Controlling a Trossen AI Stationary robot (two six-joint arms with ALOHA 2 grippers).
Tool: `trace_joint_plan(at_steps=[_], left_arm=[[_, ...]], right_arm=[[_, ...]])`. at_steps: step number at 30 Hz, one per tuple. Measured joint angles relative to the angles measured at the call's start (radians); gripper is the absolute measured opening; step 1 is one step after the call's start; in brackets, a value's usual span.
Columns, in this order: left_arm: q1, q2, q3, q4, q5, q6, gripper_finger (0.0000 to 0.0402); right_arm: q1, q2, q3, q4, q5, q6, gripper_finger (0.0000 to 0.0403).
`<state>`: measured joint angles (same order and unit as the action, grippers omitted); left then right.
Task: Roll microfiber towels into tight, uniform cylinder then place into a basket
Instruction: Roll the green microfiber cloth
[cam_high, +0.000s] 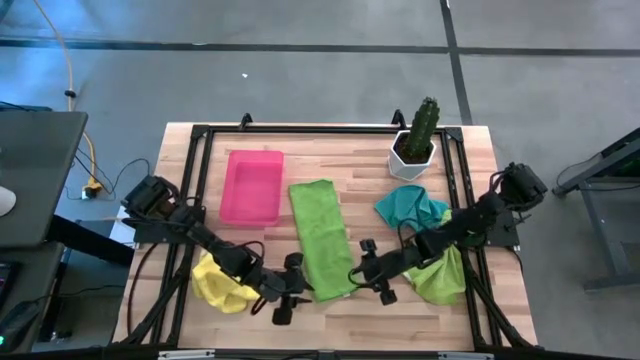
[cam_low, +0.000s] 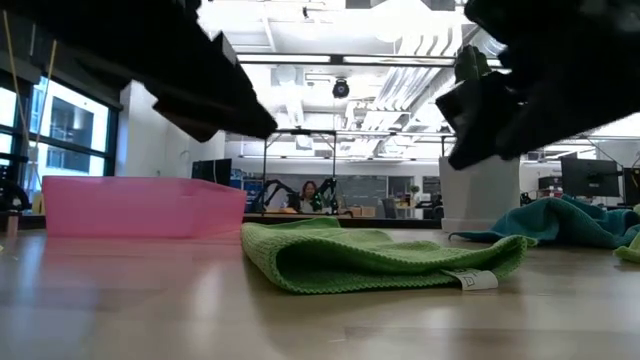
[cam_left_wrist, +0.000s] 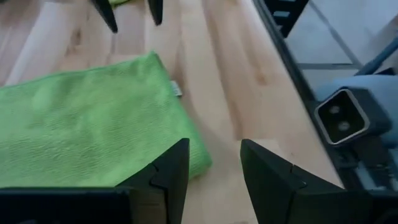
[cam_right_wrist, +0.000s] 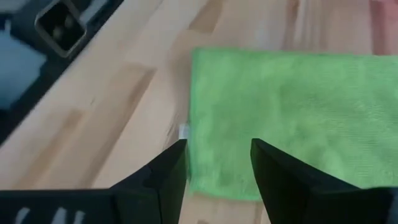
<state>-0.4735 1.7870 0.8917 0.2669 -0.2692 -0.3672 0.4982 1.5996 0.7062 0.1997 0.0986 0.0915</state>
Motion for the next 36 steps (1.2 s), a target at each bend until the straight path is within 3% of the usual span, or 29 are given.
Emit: trace_joint_plan(at_steps=[5, 17, 26, 36], left_arm=[[-0.022, 0.000, 0.000, 0.026, -0.001, 0.002, 0.0134], [-0.013, 0.000, 0.000, 0.024, -0.004, 0.083, 0.0138], [-0.009, 0.000, 0.000, 0.022, -0.020, 0.294, 0.0138], [0.022, 0.000, 0.000, 0.015, -0.029, 0.327, 0.0138]], right_arm=[[0.021, 0.002, -0.001, -0.088, -0.001, -0.099, 0.0172], [0.006, 0.005, -0.001, -0.195, 0.006, -0.100, 0.0172], [0.006, 0.005, -0.001, -0.176, 0.006, -0.203, 0.0172], [0.004, 0.009, -0.001, -0.110, 0.050, -0.231, 0.0172]])
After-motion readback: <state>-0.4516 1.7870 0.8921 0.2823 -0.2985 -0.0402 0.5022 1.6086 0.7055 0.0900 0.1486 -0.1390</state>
